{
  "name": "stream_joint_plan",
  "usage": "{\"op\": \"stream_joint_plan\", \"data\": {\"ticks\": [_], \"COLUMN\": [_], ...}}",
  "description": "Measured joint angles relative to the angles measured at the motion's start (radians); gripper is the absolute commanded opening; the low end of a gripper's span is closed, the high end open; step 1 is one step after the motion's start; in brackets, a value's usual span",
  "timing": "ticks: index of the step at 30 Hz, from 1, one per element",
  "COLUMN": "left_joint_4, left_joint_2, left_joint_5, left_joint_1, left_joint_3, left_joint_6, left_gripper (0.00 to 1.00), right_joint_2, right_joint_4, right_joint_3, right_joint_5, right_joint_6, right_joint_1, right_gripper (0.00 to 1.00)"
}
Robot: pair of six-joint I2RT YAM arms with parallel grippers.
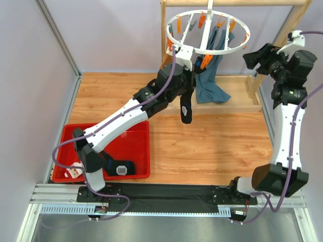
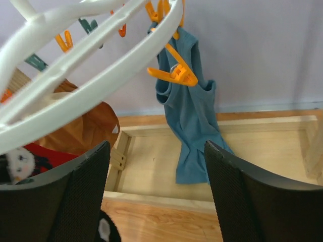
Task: Clip the socks to the hanger
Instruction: Rotate the hanger at the clothesline.
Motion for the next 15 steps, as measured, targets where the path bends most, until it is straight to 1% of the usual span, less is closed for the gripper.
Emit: {"op": "stream_joint_plan", "data": {"ticks": [1, 2, 5, 8, 11, 15], "left_joint_4": [-0.01, -0.016, -0.03, -0.036, -0.037, -0.059], "left_joint_2": [-0.025, -0.049, -0.116, -0.153, -0.159, -0.157], "left_joint_5": [0.001, 0.005, 0.024, 0.047, 0.076, 0.113], "left_joint_1": [0.005, 0.011, 0.051, 0.095, 0.129, 0.134], "left_joint_3": [-0.012, -0.024, -0.058, -0.077, -0.079, -0.08], "left_joint_6": [0.0, -0.001, -0.005, -0.014, -0.021, -0.026], "left_gripper": [0.01, 0.01, 0.01, 0.01, 0.01, 0.01], "right_joint_2": [0.02, 0.033, 0.081, 0.123, 0.145, 0.174], "right_joint_4": [0.033, 0.067, 0.133, 0.208, 0.323, 0.432], "right_joint_3": [-0.032, -0.061, -0.123, -0.126, -0.131, -0.125], "right_joint_5": [-0.029, -0.05, -0.112, -0.158, -0.224, -0.315], "right_joint_6": [-0.003, -0.006, -0.017, -0.021, -0.019, -0.018], "right_joint_1": [-0.001, -0.001, -0.001, -0.001, -0.001, -0.001], "right_gripper": [0.82, 0.83, 0.84, 0.83, 0.83, 0.82]}}
